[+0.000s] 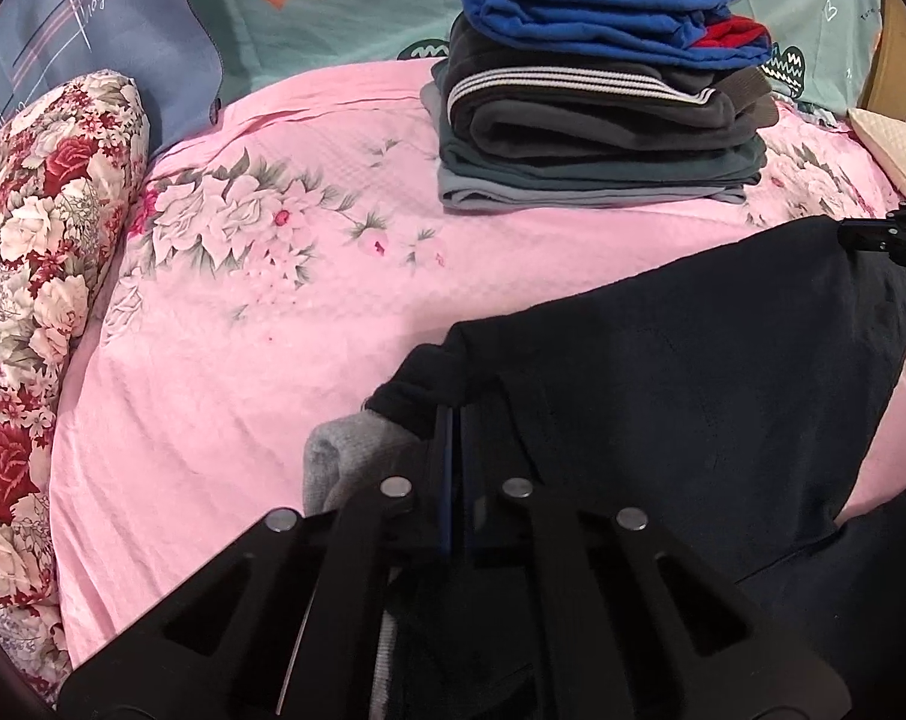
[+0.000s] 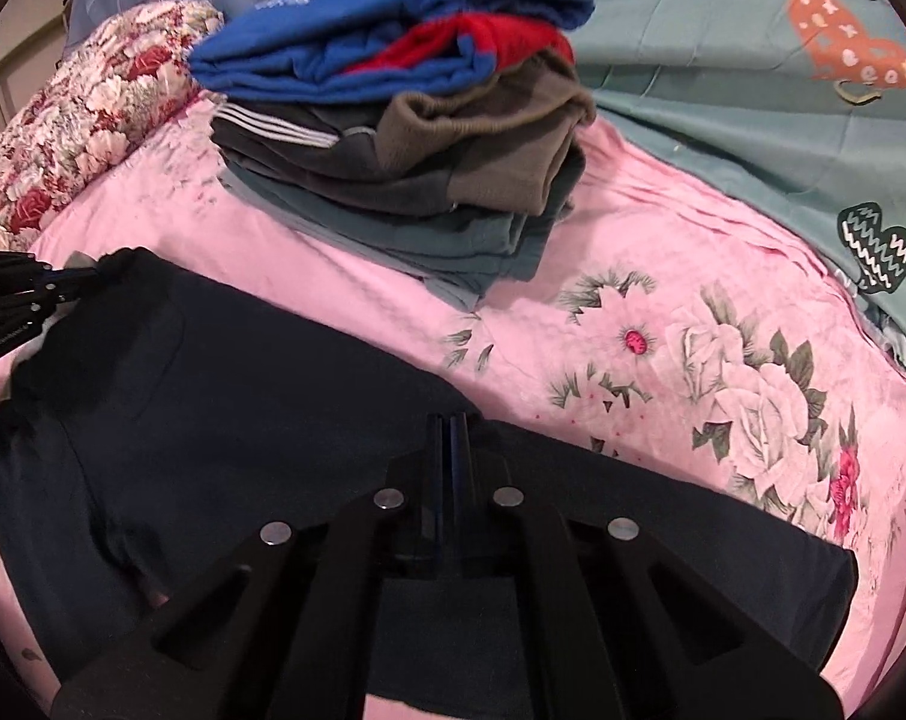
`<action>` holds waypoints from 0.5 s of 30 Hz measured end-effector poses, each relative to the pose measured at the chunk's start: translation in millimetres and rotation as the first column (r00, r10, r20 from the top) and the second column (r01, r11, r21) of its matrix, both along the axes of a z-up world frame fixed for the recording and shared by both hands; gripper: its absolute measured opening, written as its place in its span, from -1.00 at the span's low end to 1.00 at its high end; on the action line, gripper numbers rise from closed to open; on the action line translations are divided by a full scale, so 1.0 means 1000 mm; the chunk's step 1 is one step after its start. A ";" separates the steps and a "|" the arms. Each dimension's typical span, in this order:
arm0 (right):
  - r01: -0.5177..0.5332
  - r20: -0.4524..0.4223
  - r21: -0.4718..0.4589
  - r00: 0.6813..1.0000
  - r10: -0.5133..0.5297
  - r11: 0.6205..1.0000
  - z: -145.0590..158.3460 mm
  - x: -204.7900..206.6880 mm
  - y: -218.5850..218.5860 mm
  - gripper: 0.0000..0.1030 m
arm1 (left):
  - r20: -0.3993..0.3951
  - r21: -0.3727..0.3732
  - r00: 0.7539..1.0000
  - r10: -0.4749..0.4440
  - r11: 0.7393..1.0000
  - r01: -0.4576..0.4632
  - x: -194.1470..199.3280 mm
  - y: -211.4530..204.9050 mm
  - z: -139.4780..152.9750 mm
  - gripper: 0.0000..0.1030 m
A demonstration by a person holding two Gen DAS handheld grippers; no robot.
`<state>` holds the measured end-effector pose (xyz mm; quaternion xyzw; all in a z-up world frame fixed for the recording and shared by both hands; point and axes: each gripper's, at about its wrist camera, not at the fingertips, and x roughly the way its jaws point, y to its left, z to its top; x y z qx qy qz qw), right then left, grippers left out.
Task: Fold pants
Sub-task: 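Lift the waistband with both grippers and fold it over toward the leg cuffs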
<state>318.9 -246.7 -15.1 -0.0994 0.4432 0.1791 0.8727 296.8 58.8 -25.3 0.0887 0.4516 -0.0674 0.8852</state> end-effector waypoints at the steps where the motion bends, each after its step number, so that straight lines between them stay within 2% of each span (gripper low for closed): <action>1: -0.001 0.011 0.004 1.000 0.001 1.000 0.004 -0.006 -0.002 -0.97 | 0.002 0.002 1.000 -0.001 1.000 0.001 -0.001 0.000 0.001 -0.96; 6: -0.017 0.043 0.033 0.999 0.015 0.999 0.018 -0.034 -0.002 -0.97 | 0.001 0.015 1.000 -0.031 0.999 0.031 -0.005 -0.005 0.001 -0.95; 7: -0.019 0.044 0.031 0.999 0.018 0.999 0.017 -0.037 -0.002 -0.97 | -0.003 0.010 0.999 -0.033 0.999 0.033 -0.004 -0.006 0.002 -0.80; 8: -0.022 0.042 0.028 0.999 0.021 0.999 0.017 -0.040 -0.002 -0.97 | -0.002 -0.004 0.999 -0.034 0.999 0.034 -0.003 -0.006 0.004 -0.37; 9: -0.022 0.042 0.027 0.999 0.021 0.999 0.017 -0.041 -0.001 -0.97 | -0.002 -0.027 0.999 -0.042 0.999 0.042 -0.002 -0.005 0.006 -0.10; 10: -0.024 0.040 0.026 0.999 0.023 0.999 0.016 -0.042 -0.001 -0.97 | 0.017 -0.036 0.999 -0.046 0.998 0.047 -0.002 -0.005 0.010 0.35; 11: -0.027 0.040 0.024 0.999 0.026 0.999 0.016 -0.044 0.000 -0.97 | 0.053 -0.022 0.998 -0.046 0.999 0.047 -0.004 -0.006 0.016 0.46; 12: -0.037 0.042 0.022 0.998 0.036 0.999 0.016 -0.047 0.002 -0.97 | 0.073 -0.015 0.995 -0.063 0.998 0.064 -0.006 -0.007 0.020 0.48; 15: -0.057 0.040 0.021 0.998 0.056 0.998 0.013 -0.054 0.004 -0.97 | 0.064 0.025 0.991 -0.119 0.993 0.118 -0.002 -0.015 0.021 0.50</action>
